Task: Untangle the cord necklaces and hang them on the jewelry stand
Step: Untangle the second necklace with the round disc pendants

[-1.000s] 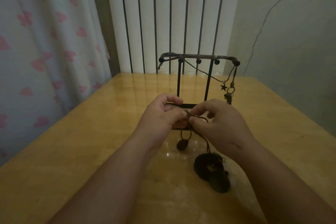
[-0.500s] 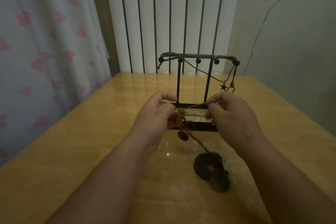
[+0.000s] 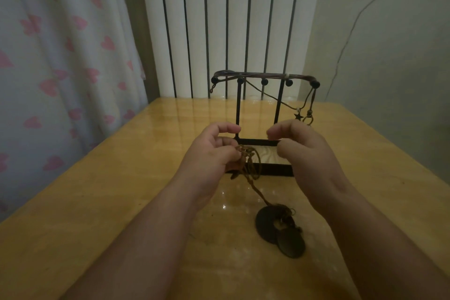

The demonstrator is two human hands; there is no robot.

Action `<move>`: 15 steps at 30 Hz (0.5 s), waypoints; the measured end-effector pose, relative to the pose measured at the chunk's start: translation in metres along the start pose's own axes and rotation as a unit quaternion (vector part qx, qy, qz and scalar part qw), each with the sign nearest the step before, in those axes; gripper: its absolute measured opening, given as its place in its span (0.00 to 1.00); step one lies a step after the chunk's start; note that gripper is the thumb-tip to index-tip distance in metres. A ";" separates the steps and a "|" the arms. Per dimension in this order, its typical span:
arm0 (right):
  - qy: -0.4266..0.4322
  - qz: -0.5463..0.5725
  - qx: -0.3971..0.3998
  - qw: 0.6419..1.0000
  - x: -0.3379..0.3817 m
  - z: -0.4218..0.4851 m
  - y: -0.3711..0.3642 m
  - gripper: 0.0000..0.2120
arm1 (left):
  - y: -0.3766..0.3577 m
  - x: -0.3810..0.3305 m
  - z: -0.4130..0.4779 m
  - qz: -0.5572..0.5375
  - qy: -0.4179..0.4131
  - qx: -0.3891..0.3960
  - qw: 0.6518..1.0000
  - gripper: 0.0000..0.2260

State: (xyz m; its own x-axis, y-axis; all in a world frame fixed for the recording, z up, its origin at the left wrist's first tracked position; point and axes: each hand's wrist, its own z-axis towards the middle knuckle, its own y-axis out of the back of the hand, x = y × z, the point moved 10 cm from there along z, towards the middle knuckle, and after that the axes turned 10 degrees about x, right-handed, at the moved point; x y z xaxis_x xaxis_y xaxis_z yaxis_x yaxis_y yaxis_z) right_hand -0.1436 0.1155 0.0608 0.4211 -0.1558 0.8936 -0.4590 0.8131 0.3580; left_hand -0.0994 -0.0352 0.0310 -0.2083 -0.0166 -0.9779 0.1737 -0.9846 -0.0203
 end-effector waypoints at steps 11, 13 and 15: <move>-0.004 -0.193 0.032 0.981 -0.002 0.005 -0.013 0.07 | -0.001 0.002 -0.001 0.023 0.015 0.014 1.000 0.22; 0.004 -0.160 -0.006 0.987 0.004 0.003 -0.001 0.08 | 0.002 0.003 -0.001 0.023 0.021 0.000 1.000 0.21; 0.006 -0.101 -0.044 0.994 0.005 0.001 0.012 0.07 | 0.005 0.006 -0.001 0.018 0.031 -0.014 0.999 0.20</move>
State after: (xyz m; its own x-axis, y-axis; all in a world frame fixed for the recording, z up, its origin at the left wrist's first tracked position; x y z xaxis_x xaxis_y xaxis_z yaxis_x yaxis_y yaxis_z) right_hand -0.1478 0.1237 0.0700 0.5070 -0.3144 0.8026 -0.2937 0.8124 0.5038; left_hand -0.0990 -0.0405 0.0252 -0.1419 -0.0407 -0.9890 0.2081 -0.9781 0.0104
